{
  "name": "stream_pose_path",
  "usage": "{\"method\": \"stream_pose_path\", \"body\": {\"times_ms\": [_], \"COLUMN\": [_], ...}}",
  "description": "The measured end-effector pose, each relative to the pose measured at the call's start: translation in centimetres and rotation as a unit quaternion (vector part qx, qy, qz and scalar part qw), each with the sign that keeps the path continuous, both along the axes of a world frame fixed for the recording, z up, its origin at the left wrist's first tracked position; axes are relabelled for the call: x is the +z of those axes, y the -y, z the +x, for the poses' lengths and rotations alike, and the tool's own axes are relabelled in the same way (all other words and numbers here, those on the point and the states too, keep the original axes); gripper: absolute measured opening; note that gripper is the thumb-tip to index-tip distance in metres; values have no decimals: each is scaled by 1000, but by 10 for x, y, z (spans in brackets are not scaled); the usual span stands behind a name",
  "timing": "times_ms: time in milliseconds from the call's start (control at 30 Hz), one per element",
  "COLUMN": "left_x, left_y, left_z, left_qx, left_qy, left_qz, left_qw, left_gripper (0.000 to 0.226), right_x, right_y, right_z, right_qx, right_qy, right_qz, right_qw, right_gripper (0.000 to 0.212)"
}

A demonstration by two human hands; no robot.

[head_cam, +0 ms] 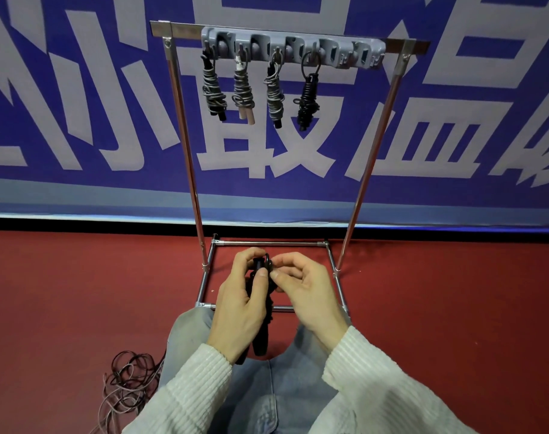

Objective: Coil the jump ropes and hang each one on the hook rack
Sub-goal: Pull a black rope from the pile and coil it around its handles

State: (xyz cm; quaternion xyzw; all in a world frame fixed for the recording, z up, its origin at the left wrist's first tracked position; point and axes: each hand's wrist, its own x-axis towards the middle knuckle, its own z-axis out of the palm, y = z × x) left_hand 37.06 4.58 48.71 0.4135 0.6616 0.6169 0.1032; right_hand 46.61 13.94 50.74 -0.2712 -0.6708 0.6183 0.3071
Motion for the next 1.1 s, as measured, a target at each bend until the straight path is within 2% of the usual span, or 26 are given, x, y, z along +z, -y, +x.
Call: {"method": "stream_pose_path", "body": {"times_ms": [167,333,400,533,700,800,867,933,1033,1100], "left_x": [0,7,10,2,-15,-21,-22,-22,-24,-25], "left_y": [1,0,-1,3,7,4,2,1,0,2], "left_z": [0,-3,-5,-8,-10,-9,-6,-6,-12,-15], "left_qx": [-7,-30,-40,-50,-21,-10,7,13,4,6], "left_qy": [16,57,53,11,-95,-144,-152,-145,-175,-194], "left_qz": [22,16,2,-27,-102,-124,-119,-113,-111,-95], "left_qw": [1000,998,998,998,990,982,981,983,978,976], "left_gripper": [24,23,25,24,28,31,31,30,27,28], "right_x": [0,1,0,-3,-9,-11,-11,-10,-10,-11], "right_y": [1,-3,-4,-5,-3,1,1,-2,-13,-21], "right_z": [-3,0,3,8,11,9,7,8,10,9], "right_qx": [-15,-22,-32,-20,49,30,0,5,53,68], "right_qy": [-7,-17,-20,-4,8,16,37,90,173,191], "right_qz": [-23,73,78,52,13,-3,41,126,257,230], "right_qw": [1000,997,996,998,999,999,998,988,949,952], "right_gripper": [19,32,34,39,22,18,9,7,6,8]}}
